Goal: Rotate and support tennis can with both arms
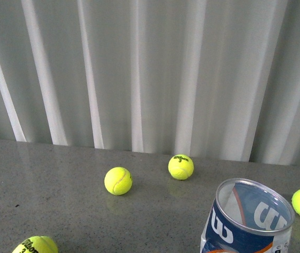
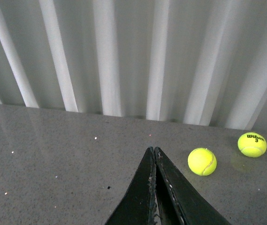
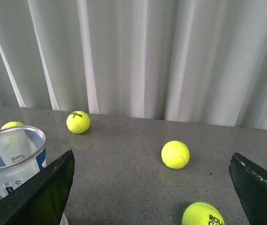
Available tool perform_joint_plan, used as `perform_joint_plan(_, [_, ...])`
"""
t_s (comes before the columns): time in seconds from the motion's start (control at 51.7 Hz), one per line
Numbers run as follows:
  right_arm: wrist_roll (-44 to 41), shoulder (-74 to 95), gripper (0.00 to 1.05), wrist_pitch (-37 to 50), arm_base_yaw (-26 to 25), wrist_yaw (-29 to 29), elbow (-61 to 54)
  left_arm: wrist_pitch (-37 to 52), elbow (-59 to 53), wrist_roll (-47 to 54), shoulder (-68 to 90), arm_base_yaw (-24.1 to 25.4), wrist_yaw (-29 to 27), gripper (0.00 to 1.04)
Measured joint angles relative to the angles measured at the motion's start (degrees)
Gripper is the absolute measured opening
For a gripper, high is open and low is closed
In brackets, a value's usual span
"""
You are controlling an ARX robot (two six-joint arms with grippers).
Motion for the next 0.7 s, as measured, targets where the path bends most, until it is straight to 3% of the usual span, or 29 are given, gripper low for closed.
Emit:
perform_joint_plan(0.348, [0.0,0.0,0.98,0.0,0.0,0.0,0.0,-1.0,-8.2,0.0,-9.2,0.0,0.1,0.04])
perform_joint_plan(0.696, [0.0,0.0,0.98,0.0,0.0,0.0,0.0,-8.3,-13.3,0.0,-21.7,0.0,0.1,0.04])
